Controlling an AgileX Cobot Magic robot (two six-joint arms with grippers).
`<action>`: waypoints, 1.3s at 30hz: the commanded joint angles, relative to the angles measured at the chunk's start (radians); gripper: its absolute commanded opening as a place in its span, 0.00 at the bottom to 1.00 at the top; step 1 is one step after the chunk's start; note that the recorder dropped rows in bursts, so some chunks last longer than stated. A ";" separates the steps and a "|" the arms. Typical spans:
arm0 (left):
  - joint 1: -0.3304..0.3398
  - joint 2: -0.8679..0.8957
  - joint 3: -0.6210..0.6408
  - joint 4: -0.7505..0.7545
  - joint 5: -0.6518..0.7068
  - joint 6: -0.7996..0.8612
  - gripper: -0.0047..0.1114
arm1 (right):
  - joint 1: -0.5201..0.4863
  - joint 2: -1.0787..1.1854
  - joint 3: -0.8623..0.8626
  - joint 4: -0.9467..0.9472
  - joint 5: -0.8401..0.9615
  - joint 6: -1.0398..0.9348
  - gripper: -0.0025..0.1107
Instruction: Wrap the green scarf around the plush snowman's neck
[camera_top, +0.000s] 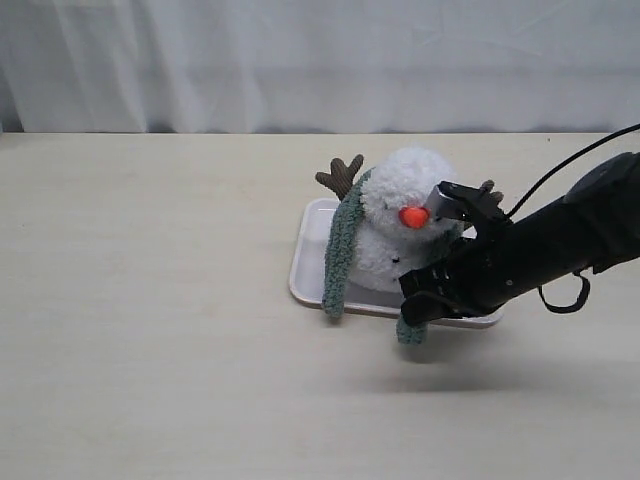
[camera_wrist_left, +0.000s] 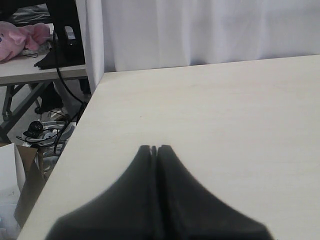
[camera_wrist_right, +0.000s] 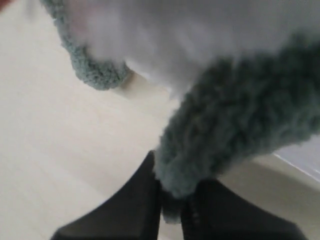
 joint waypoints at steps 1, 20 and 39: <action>-0.003 -0.002 0.003 -0.003 -0.009 -0.002 0.04 | 0.000 0.014 0.001 0.068 -0.010 -0.071 0.28; -0.003 -0.002 0.003 -0.003 -0.009 -0.002 0.04 | 0.000 -0.142 0.001 -0.355 0.010 0.352 0.61; -0.003 -0.002 0.003 -0.003 -0.009 -0.002 0.04 | 0.000 -0.220 0.007 -0.227 0.261 0.224 0.61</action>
